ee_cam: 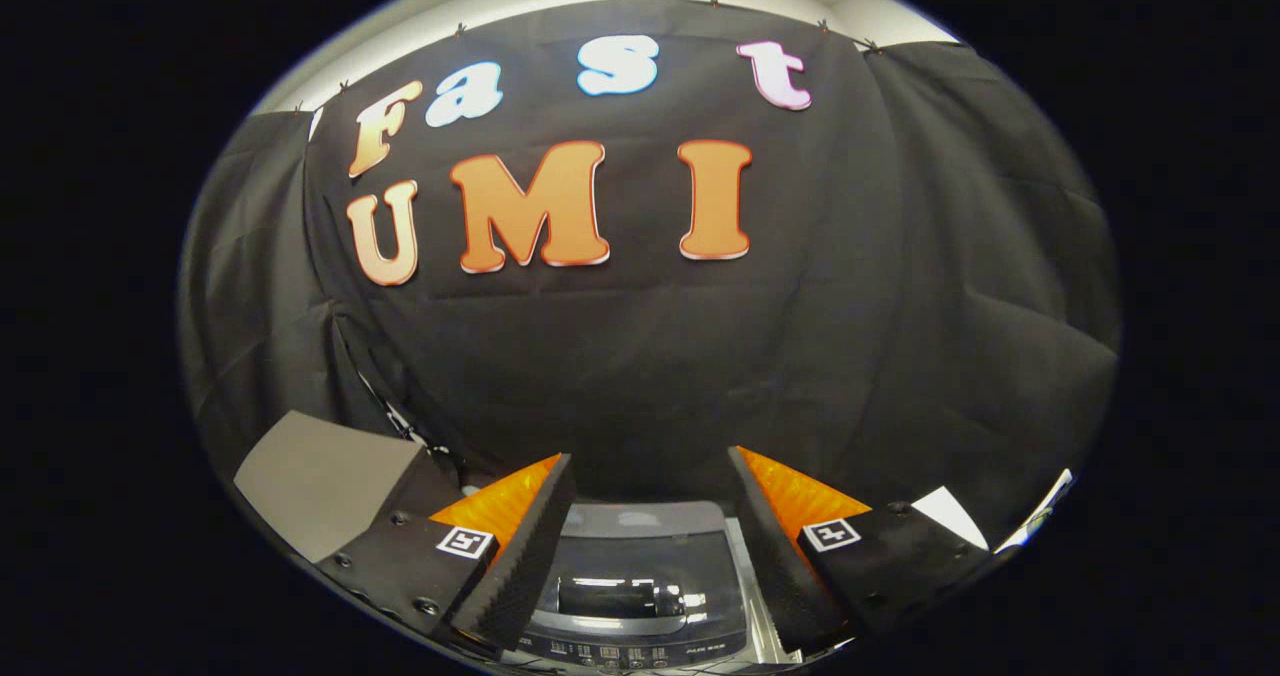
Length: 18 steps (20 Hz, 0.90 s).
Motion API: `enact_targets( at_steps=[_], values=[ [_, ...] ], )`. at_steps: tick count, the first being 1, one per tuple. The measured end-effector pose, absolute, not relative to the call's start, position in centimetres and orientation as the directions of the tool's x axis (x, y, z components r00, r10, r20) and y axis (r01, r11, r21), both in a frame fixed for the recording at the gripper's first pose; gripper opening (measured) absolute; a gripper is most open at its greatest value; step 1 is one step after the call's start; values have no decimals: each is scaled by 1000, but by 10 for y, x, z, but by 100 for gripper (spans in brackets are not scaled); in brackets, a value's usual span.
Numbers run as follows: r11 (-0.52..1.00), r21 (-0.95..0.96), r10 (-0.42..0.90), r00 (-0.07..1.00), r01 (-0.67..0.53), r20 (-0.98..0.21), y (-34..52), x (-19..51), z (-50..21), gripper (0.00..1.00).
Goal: Put the clothes into the washing machine and then close the washing machine lid.
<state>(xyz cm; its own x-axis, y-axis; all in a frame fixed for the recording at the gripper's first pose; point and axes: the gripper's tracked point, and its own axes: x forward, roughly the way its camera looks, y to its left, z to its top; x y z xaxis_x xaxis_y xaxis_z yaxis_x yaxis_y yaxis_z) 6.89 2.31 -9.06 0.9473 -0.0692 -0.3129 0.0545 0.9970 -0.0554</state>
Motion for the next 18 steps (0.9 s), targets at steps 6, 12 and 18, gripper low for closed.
enact_targets(
  at_steps=[6,12,18],
  values=[
    [996,-31,-91,973,86,-210,11,51,-19,97],
    [991,-16,-131,985,130,-110,-3,31,26,96],
    [990,-3,-138,987,138,-88,-6,16,30,96]
  ],
)
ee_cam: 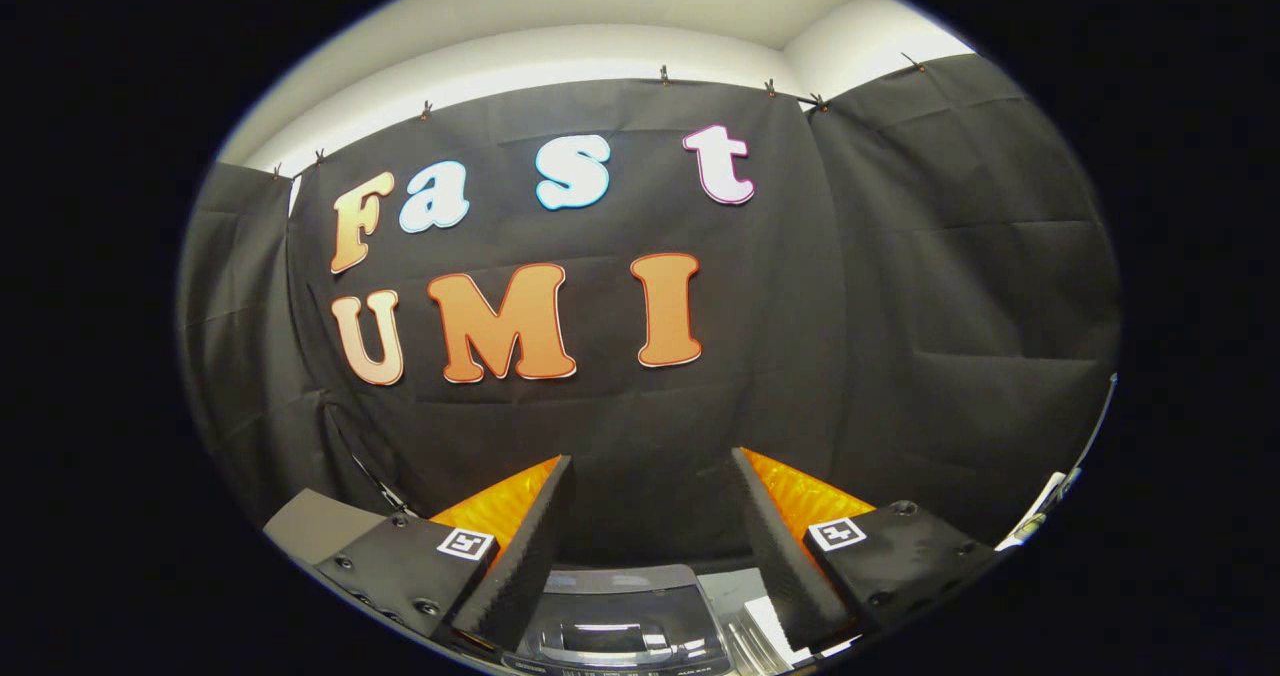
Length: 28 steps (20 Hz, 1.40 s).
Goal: Put the clothes into the washing machine and then close the washing machine lid.
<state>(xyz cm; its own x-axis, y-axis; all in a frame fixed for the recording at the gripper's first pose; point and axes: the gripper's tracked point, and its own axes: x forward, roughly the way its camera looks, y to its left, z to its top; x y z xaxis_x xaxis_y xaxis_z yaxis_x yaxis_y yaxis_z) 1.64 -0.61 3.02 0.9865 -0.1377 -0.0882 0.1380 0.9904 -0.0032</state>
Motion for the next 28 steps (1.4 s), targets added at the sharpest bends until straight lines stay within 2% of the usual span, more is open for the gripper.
enact_targets(
  at_steps=[28],
  values=[
    [997,-9,-83,994,82,-75,5,26,28,96]
  ],
)
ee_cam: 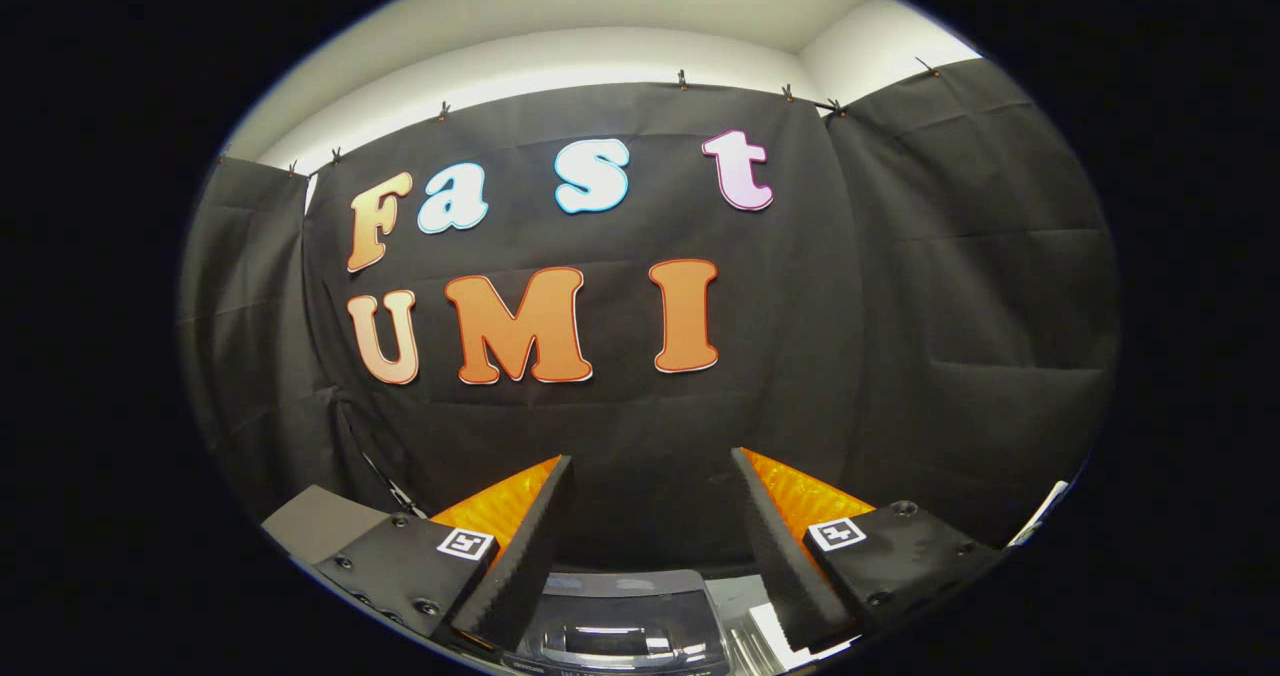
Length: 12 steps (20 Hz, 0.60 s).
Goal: Put the clothes into the washing machine and then close the washing machine lid.
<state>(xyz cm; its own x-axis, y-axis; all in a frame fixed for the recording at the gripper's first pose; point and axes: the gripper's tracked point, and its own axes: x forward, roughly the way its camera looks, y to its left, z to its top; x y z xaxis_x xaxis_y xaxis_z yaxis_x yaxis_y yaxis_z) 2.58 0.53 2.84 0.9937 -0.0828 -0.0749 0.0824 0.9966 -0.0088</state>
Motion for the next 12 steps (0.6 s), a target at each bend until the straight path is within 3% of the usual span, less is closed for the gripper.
enact_targets(
  at_steps=[12],
  values=[
    [995,-1,-100,993,100,-58,-8,21,32,96]
  ],
)
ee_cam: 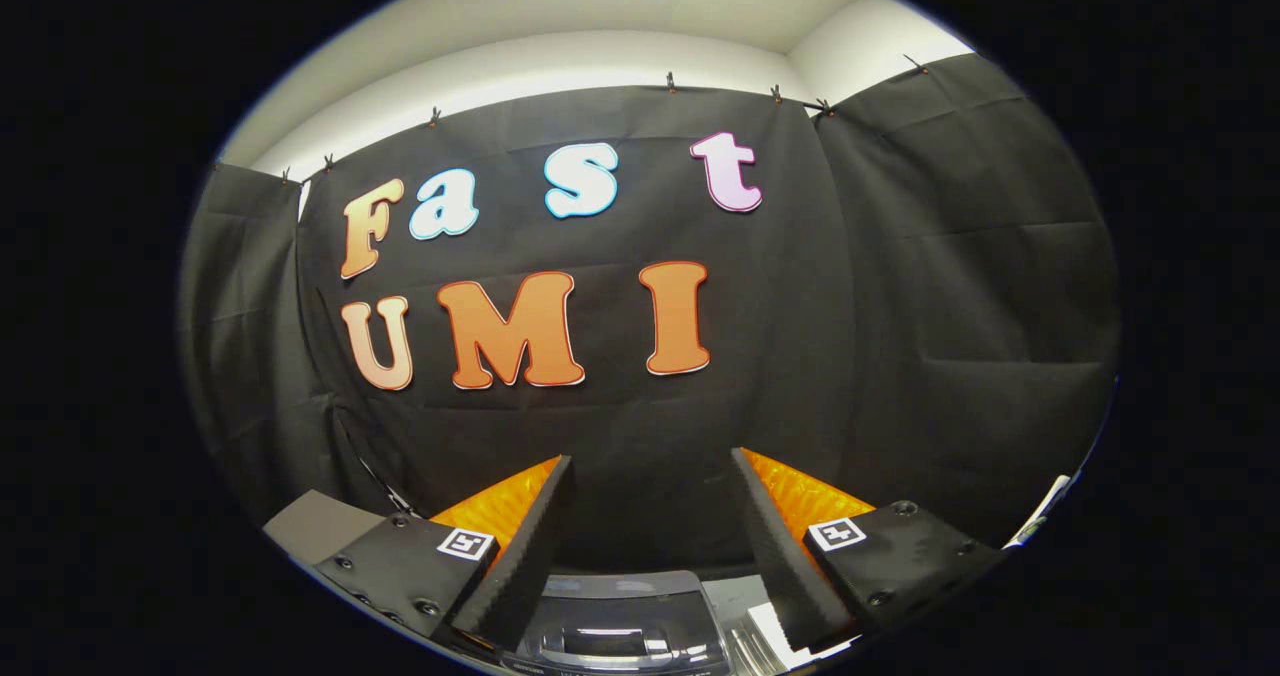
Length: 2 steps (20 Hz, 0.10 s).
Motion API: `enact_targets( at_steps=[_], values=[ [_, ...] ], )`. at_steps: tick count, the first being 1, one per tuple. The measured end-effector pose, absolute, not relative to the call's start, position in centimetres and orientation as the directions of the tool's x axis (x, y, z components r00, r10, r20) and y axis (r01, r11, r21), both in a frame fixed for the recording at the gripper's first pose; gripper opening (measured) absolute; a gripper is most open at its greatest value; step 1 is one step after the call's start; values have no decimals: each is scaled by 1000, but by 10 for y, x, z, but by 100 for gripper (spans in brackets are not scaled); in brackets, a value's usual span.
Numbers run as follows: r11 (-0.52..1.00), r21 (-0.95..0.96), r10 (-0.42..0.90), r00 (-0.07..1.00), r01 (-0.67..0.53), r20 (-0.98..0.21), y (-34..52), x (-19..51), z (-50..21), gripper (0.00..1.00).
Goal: Put the clothes into the washing machine and then close the washing machine lid.
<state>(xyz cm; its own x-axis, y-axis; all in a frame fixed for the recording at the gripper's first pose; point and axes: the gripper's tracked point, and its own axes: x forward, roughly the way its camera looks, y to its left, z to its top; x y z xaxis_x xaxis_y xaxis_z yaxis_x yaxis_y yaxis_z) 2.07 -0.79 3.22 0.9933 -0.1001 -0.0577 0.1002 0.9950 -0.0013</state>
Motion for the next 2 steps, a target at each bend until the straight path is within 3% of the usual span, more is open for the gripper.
enact_targets(
  at_steps=[2],
  values=[
    [995,-4,-101,993,101,-57,-9,21,31,96]
  ],
)
